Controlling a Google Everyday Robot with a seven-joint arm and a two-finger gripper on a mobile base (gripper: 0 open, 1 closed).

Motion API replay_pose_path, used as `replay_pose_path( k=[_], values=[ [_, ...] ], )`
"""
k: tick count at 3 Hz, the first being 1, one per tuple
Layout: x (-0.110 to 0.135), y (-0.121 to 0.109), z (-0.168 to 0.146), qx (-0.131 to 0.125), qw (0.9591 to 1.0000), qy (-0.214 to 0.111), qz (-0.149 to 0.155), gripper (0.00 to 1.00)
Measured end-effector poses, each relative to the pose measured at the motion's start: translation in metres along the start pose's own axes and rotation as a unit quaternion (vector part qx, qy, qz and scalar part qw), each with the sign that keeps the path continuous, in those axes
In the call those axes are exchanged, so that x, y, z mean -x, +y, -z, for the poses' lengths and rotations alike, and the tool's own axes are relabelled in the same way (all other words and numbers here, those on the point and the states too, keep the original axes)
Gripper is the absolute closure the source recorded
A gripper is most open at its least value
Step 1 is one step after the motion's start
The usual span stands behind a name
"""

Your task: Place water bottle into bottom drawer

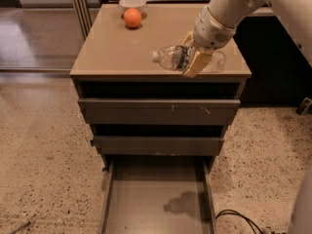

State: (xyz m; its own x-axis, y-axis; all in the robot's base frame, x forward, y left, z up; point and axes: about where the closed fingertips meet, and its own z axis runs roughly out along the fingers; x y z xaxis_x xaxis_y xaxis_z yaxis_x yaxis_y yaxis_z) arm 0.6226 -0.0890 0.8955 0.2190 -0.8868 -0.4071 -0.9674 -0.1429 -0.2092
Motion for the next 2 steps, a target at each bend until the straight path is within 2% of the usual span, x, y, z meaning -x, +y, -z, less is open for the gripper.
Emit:
replay_pose_path(
  k=[1,2],
  values=[
    [0.024,0.051,0.028,-0.019,0.9996,-0.011,-0.019,1.00],
    [0.019,0.108,0.026,-0.020,0.9972,-0.013,-0.071,1.00]
  ],
)
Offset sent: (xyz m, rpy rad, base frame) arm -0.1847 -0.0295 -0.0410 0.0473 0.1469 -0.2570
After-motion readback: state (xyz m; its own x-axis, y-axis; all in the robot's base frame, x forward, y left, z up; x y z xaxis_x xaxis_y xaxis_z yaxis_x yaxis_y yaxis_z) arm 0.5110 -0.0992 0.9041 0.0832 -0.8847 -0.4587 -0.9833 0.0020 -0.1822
